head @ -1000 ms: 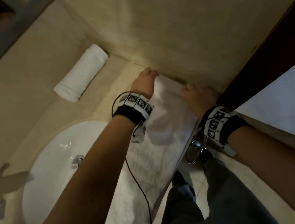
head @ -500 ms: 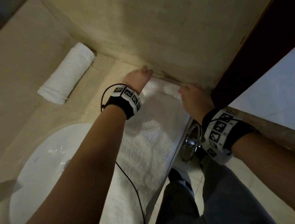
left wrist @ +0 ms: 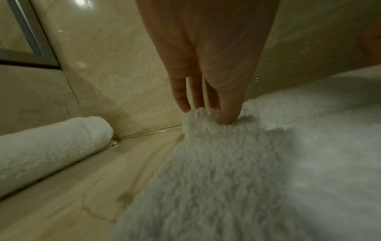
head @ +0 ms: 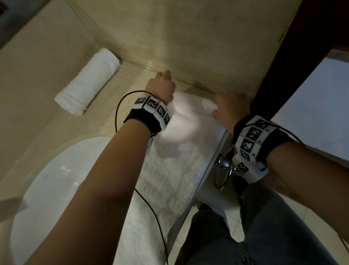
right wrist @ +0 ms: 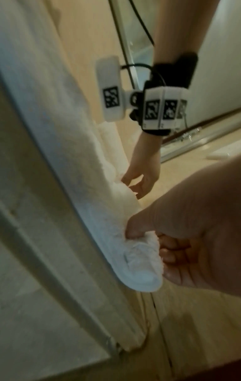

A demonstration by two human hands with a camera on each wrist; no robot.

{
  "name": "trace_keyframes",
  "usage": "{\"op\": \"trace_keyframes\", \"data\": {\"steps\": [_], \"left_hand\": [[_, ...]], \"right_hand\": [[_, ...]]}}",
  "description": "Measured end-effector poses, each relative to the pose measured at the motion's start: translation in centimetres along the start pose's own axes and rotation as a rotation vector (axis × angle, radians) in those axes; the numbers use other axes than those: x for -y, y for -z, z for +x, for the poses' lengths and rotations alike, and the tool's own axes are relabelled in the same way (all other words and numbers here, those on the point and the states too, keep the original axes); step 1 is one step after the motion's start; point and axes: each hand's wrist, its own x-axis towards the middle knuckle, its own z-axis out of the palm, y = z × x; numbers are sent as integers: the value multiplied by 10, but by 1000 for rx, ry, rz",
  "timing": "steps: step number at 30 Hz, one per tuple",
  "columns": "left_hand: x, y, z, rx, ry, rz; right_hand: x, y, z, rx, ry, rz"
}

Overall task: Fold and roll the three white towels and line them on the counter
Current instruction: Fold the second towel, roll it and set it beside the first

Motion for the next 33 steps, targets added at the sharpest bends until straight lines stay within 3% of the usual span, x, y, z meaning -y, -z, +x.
{"op": "trace_keyframes", "data": {"steps": [4, 7, 10, 13, 17, 26, 33], "left_hand": [[-7, 7, -2, 62, -30, -34], [-10, 4, -9, 97, -37, -55], [-11, 3, -13, 124, -41, -7], [-14, 9, -16, 125, -78, 130], [-17, 8, -24, 95, -82, 132], [-7, -13, -56, 10, 15, -95], [-3, -30, -75, -120, 250, -432]], "right_hand": [[13, -6, -10, -80, 58, -235], [22, 3, -24, -16, 57, -312], [13, -15, -8, -114, 270, -281], [24, 9, -27, -10, 240, -346], [13, 8, -33, 56, 363, -271], [-5, 10, -22, 158, 89, 214], [2, 4, -24, 206, 86, 263]]}}
